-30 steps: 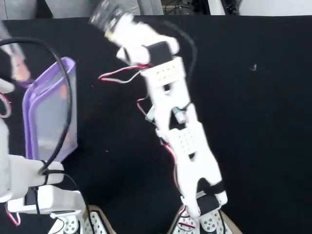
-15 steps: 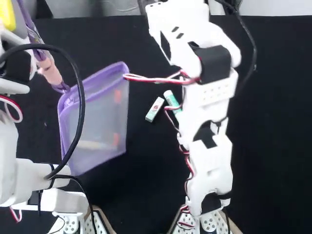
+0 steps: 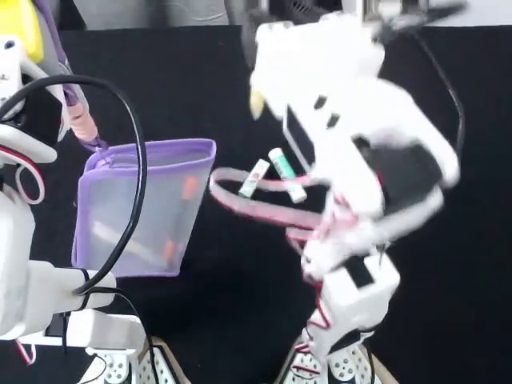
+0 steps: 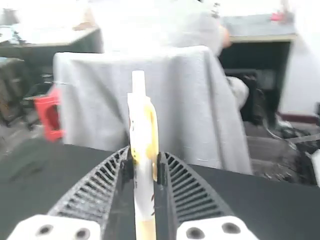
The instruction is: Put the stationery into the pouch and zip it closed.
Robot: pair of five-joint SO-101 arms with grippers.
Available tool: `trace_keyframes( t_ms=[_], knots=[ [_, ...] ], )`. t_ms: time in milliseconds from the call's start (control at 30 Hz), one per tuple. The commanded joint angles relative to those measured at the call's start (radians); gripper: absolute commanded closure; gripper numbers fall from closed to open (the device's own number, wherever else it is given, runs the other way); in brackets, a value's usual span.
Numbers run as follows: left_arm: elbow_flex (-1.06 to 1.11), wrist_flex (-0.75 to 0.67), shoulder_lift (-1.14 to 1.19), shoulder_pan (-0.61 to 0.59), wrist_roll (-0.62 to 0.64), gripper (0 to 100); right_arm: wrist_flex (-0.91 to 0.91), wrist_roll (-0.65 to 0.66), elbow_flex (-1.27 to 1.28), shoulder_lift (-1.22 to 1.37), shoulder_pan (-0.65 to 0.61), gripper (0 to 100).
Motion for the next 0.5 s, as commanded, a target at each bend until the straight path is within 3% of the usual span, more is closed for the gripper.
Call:
trace_keyframes(
  t_ms=[0, 467],
  knots=[
    [-0.019, 0.002, -0.014, 0.012, 0.012, 97, 0.048, -0.009, -0.036, -0.150, -0.069, 98.8],
    [-0.019, 0.002, -0.014, 0.008, 0.101, 97, 0.057, -0.018, 0.180, -0.492, -0.098, 98.8]
  ],
)
